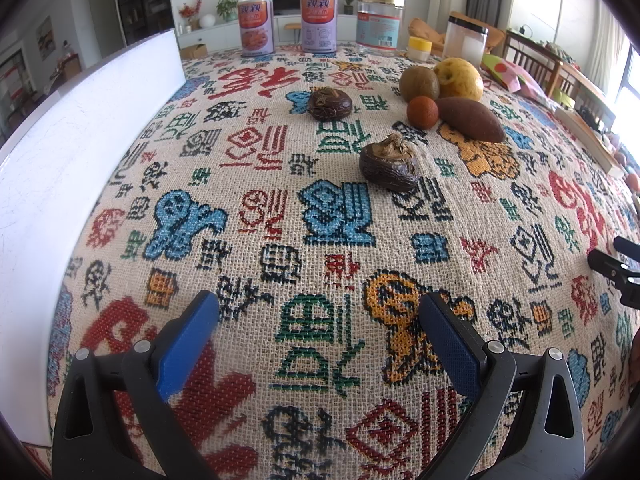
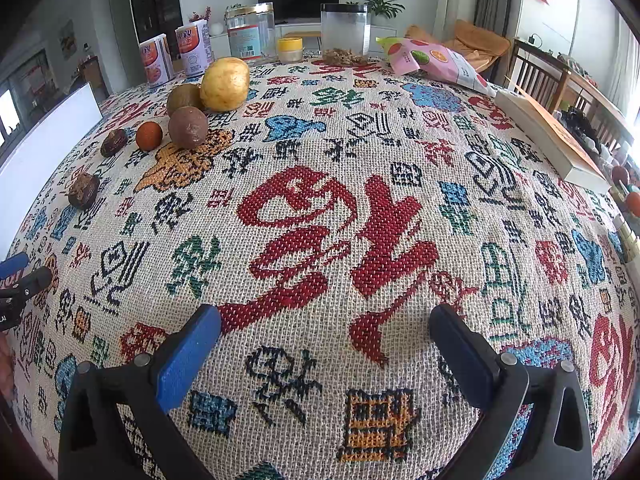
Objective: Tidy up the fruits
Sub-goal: 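Lower the left tool onto a brown wrinkled fruit and close it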
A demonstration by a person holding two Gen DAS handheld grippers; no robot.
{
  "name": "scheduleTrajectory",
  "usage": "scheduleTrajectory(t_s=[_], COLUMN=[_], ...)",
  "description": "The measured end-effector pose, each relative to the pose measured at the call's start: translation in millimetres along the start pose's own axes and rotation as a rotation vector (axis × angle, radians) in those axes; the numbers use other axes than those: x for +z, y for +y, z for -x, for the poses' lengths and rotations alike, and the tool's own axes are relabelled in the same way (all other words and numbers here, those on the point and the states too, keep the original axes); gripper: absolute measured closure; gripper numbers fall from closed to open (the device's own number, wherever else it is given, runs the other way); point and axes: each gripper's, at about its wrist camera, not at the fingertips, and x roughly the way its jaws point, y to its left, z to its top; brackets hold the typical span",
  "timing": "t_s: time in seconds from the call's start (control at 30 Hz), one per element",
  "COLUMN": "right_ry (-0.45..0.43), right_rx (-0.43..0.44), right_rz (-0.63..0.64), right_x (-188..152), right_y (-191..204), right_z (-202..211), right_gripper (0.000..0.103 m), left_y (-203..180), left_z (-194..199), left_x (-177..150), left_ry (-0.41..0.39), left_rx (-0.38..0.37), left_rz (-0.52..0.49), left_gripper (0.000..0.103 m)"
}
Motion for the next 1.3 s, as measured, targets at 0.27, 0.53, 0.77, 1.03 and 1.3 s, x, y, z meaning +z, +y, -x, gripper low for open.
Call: scheduleTrajectory(t_s=[0.27,0.53,0.77,1.03,1.3], right_ry=[0.0,0.0,0.0,-0.001,-0.001], right_rx=[0.0,0.0,0.0,0.001,0.002], right_rz=[0.0,0.0,0.0,-0.001,-0.002], right_x=[0,0,0,0,0], right_y=[0,0,0,0,0], right_z=[0,0,0,0,0], right_gripper=[0.0,0.0,0.0,0.0,0.0], left_y=[12,-10,-25,-23,-4], left_z=[3,0,-42,-45,-10], left_x=[-1,20,76,75,46], left_ry=[-0.018,0.008,0.028,-0.02,0.009], left_rx=[-0.083,-0.121,-0.09,-0.075,-0.123], left_rz=[0.021,-0.029,0.001,-0.03,-0.019], left_gripper=[0.002,0.004,0.004,0.061,0.061])
